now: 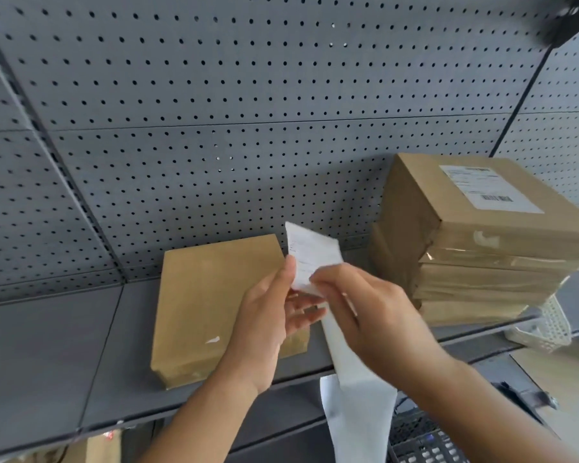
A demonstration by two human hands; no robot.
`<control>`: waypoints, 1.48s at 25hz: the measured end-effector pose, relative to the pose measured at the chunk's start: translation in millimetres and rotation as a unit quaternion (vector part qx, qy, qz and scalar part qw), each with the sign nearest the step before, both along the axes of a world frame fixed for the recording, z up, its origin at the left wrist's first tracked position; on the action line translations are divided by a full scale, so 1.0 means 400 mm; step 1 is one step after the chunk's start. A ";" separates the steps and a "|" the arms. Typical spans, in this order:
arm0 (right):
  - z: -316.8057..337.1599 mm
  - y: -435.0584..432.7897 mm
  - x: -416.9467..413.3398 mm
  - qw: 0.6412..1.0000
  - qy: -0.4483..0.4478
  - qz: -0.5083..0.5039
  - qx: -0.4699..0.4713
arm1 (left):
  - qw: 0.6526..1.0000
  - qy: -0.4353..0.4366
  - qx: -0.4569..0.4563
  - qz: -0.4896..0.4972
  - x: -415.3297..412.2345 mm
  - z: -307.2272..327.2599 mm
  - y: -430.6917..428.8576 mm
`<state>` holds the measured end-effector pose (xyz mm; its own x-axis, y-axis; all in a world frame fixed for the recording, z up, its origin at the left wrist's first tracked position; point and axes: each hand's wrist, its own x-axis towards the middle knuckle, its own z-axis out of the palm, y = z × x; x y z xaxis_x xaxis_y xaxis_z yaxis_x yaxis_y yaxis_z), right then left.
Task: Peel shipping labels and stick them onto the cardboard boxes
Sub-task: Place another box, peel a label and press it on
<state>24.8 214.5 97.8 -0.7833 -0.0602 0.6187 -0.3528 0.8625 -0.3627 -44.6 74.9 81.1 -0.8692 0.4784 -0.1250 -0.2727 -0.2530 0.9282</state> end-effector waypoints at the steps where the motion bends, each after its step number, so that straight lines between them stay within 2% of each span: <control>1: -0.013 -0.013 -0.003 1.000 -0.015 0.017 0.016 | 1.000 0.006 -0.014 0.008 -0.009 0.007 -0.009; 3: -0.027 -0.029 -0.010 0.997 -0.057 0.049 0.022 | 0.999 0.013 -0.039 0.031 -0.025 0.006 -0.031; 6: -0.018 -0.034 -0.022 0.986 -0.126 0.090 -0.061 | 0.995 0.006 -0.061 0.074 -0.048 -0.009 -0.066; 7: -0.014 -0.035 -0.031 0.984 -0.124 0.086 -0.094 | 0.994 0.006 -0.068 0.091 -0.057 -0.017 -0.082; 9: -0.017 -0.034 -0.064 0.979 -0.100 0.016 -0.177 | 0.991 0.001 -0.076 0.112 -0.071 -0.027 -0.108; 10: -0.022 -0.034 -0.088 0.962 -0.121 -0.026 -0.242 | 0.990 -0.003 -0.080 0.117 -0.077 -0.031 -0.121; 12: -0.034 -0.044 -0.142 0.904 -0.224 -0.056 -0.360 | 0.987 -0.005 -0.095 0.127 -0.088 -0.036 -0.143; 14: -0.055 -0.057 -0.188 0.865 -0.290 -0.043 -0.408 | 0.982 0.002 -0.127 0.138 -0.100 -0.041 -0.163; 17: -0.076 -0.078 -0.242 0.835 -0.320 -0.029 -0.446 | 0.977 0.005 -0.157 0.146 -0.126 -0.050 -0.193; 20: -0.089 -0.100 -0.284 0.834 -0.322 -0.037 -0.446 | 0.973 0.009 -0.169 0.160 -0.158 -0.057 -0.225; 23: -0.097 -0.120 -0.319 0.846 -0.315 -0.040 -0.428 | 0.956 0.061 -0.230 0.172 -0.202 -0.078 -0.254; 30: -0.132 -0.124 -0.386 0.865 -0.316 -0.061 -0.385 | 0.894 0.155 -0.373 0.194 -0.288 -0.131 -0.277; 37: -0.193 -0.103 -0.432 0.900 -0.320 -0.116 -0.272 | 0.850 0.190 -0.457 0.180 -0.327 -0.156 -0.246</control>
<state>-148.0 173.2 20.7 -0.9419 0.3272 -0.0757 0.2462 0.5194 -0.8183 -175.6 -23.5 18.7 -0.9994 0.0271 0.0204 0.0328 0.6175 0.7859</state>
